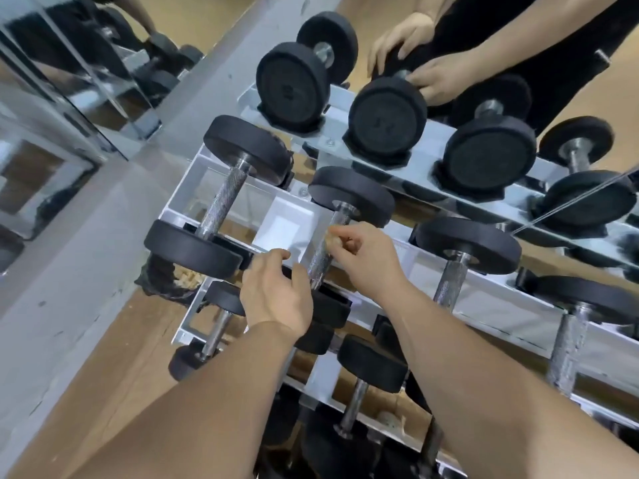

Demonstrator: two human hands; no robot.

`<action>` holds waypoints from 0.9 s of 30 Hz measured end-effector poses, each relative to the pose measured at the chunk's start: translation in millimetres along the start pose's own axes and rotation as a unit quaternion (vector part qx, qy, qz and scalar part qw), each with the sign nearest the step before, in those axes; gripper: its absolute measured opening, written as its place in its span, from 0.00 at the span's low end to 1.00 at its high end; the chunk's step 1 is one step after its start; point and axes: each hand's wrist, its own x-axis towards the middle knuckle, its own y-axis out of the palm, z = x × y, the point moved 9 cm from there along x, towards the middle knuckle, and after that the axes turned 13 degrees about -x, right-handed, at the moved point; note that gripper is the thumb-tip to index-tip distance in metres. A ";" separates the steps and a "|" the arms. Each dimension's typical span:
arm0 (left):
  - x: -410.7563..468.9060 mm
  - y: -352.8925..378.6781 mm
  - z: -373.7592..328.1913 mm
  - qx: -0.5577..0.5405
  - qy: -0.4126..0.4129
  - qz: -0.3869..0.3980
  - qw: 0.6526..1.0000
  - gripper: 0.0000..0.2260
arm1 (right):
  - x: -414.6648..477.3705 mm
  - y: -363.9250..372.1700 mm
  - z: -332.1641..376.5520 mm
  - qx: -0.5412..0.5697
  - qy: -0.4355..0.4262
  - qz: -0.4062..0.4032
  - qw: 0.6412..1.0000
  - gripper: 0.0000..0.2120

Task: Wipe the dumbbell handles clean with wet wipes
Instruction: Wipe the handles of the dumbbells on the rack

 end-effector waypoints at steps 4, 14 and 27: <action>-0.4 -0.6 1.0 -0.015 0.007 0.000 1.000 0.20 | 3.3 5.7 7.0 -0.054 -0.044 -0.008 0.998 0.09; -2.2 1.3 1.0 -0.004 0.029 -0.007 1.000 0.15 | -15.0 18.3 16.0 -0.035 -0.077 -0.032 0.996 0.06; -4.2 1.2 1.3 -0.017 0.026 -0.016 0.999 0.14 | -5.1 16.1 19.5 -0.120 -0.162 -0.012 0.979 0.07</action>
